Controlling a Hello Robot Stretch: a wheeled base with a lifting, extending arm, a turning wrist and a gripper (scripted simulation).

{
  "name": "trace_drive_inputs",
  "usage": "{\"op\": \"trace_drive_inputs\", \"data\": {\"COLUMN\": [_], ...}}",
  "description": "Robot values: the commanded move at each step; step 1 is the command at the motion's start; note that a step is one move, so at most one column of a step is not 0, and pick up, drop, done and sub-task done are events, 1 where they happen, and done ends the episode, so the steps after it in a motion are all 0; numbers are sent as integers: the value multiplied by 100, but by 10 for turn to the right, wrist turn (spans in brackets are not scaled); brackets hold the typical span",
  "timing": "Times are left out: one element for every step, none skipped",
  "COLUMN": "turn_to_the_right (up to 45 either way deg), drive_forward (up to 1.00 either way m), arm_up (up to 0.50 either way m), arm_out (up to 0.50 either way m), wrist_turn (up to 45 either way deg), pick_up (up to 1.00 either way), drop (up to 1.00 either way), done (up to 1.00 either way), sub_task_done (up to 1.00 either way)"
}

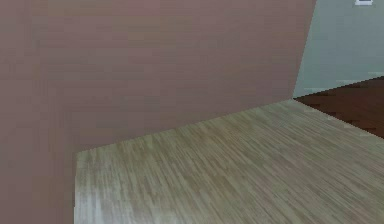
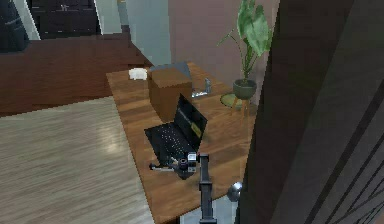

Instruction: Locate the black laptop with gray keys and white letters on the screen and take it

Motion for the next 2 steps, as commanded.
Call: {"op": "trace_drive_inputs", "data": {"turn_to_the_right": [0, 0], "drive_forward": [0, 0], "arm_up": [0, 10], "arm_out": [0, 0], "wrist_turn": [0, 0], "pick_up": [100, 0], "drop": [0, 0], "done": [0, 0], "sub_task_done": [0, 0]}}
